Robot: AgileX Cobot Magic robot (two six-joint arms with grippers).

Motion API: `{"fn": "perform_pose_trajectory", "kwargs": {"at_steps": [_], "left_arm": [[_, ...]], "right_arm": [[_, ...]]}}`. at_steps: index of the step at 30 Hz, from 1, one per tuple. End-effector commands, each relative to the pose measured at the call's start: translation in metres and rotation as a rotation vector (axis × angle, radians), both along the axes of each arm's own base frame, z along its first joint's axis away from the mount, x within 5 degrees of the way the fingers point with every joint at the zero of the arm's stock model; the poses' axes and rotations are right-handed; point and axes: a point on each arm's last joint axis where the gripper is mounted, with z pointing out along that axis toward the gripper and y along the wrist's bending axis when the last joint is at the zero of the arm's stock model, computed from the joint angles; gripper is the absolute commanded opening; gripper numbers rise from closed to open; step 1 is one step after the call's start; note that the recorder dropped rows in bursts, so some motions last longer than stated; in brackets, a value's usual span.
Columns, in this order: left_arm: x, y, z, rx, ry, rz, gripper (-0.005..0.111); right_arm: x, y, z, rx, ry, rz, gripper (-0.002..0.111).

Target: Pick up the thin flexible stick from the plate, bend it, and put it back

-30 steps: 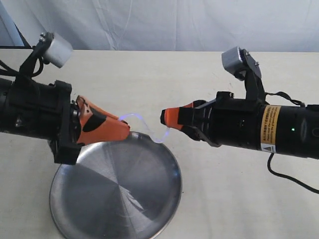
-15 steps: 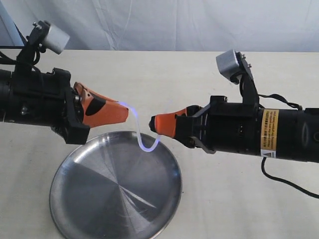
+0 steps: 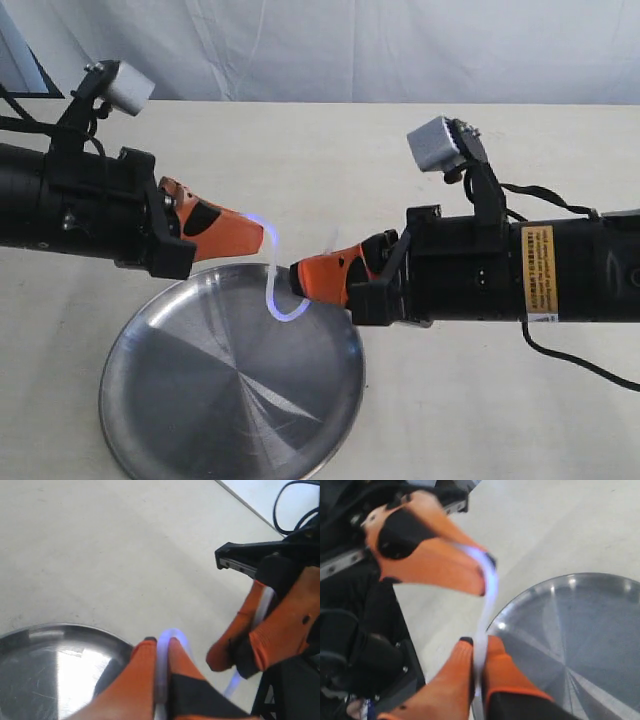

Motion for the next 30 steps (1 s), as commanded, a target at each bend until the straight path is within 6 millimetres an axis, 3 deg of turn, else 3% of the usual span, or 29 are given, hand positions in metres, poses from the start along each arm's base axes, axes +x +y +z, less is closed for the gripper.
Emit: {"fn": "perform_pose_trajectory", "kwargs": {"at_steps": [1, 30], "left_arm": [[0.003, -0.002, 0.003, -0.040, 0.039, 0.037, 0.000], [0.005, -0.012, -0.012, -0.048, 0.180, -0.090, 0.000]], "right_arm": [[-0.007, 0.005, 0.005, -0.015, -0.053, 0.117, -0.001], [-0.003, 0.000, -0.004, -0.189, -0.158, 0.142, -0.001]]}}
